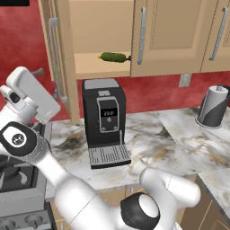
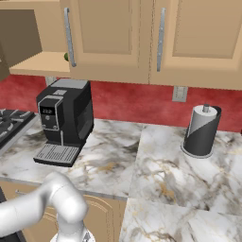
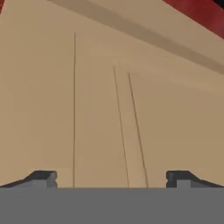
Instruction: Pick the eggplant, cucumber from the counter and place them in the cabinet. Then close the cabinet.
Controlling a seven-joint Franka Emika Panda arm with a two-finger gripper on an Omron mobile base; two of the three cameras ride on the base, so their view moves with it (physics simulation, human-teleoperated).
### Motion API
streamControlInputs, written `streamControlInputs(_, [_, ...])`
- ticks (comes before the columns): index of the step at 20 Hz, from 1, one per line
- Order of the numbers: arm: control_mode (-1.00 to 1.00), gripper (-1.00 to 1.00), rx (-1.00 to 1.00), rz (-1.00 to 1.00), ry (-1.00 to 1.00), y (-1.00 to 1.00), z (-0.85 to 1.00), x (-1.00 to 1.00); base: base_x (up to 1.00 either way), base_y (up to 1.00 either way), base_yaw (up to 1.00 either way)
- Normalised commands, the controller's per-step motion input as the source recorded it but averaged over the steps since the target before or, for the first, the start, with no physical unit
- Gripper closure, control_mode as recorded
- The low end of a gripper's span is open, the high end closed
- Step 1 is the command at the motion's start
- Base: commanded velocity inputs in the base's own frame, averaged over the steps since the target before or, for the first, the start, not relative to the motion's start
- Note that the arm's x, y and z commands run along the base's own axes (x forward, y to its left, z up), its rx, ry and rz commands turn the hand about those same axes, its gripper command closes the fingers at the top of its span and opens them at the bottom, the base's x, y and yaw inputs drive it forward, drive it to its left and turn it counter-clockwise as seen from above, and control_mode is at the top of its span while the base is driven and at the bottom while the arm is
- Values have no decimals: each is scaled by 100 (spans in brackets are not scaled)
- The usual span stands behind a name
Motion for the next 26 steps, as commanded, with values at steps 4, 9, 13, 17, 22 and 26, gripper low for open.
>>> streamControlInputs(4, [-100,-100,5,0,22,-100,2,13,0,0,0])
streamControlInputs(9, [-100,-100,1,1,29,-100,8,73,0,0,0])
streamControlInputs(13, [-100,-100,0,3,38,-100,26,100,0,0,0])
streamControlInputs(17, [-100,-100,0,3,38,-98,12,100,0,0,0])
streamControlInputs(22, [-100,-100,0,0,12,-79,-21,100,0,0,0])
streamControlInputs(26, [-100,-100,0,0,0,-62,-47,100,0,0,0])
